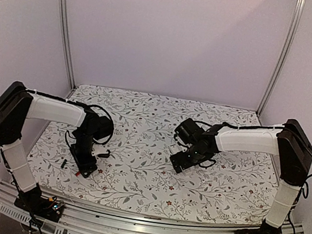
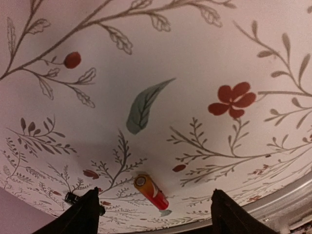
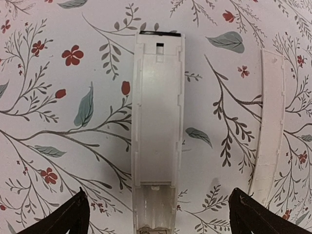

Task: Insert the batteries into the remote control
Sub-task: Pick up the battery from the center of the board.

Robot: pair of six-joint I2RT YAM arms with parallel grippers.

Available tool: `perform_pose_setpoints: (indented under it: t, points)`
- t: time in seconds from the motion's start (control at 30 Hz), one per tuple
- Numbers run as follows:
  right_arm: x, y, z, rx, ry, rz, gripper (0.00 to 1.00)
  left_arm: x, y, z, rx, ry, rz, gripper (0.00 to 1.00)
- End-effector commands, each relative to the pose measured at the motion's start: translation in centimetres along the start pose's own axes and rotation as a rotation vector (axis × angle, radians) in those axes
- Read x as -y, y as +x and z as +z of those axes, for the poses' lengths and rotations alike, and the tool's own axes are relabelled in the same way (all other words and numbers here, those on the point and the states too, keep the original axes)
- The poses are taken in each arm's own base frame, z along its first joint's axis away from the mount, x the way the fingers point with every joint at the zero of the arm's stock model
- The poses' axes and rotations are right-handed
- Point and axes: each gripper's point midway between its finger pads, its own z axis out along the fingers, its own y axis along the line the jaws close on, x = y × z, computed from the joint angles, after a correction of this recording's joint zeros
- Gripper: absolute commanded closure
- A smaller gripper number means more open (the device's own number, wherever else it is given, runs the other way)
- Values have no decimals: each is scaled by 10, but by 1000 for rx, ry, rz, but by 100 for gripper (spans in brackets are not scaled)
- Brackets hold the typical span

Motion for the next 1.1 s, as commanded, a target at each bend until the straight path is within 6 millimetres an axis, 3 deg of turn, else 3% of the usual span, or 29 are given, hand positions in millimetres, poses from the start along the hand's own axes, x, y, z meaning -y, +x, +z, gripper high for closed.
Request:
perform_pose_setpoints:
  t: [0.0,0.33,0.47,0.7,0.87,0.97,1.07]
  points:
    - [5,4,-1,8,24,-18,1,14,7,10,-55,81,17,22]
    - [4,2,1,19,24,-45,2,3,14,23,-110,92,-31,25]
    - [8,3,1,19,43,-50,2,8,16,27,-130,119,-24,47]
    - [8,1,1,20,46,-59,1,7,16,27,-128,115,-26,60]
    - [8,1,2,21,47,-60,1,6,12,26,-121,112,-28,81]
    - [8,1,2,21,48,-62,1,5,9,27,-131,105,-32,100]
    - [8,1,1,22,49,-60,1,2,3,24,-124,85,-42,100]
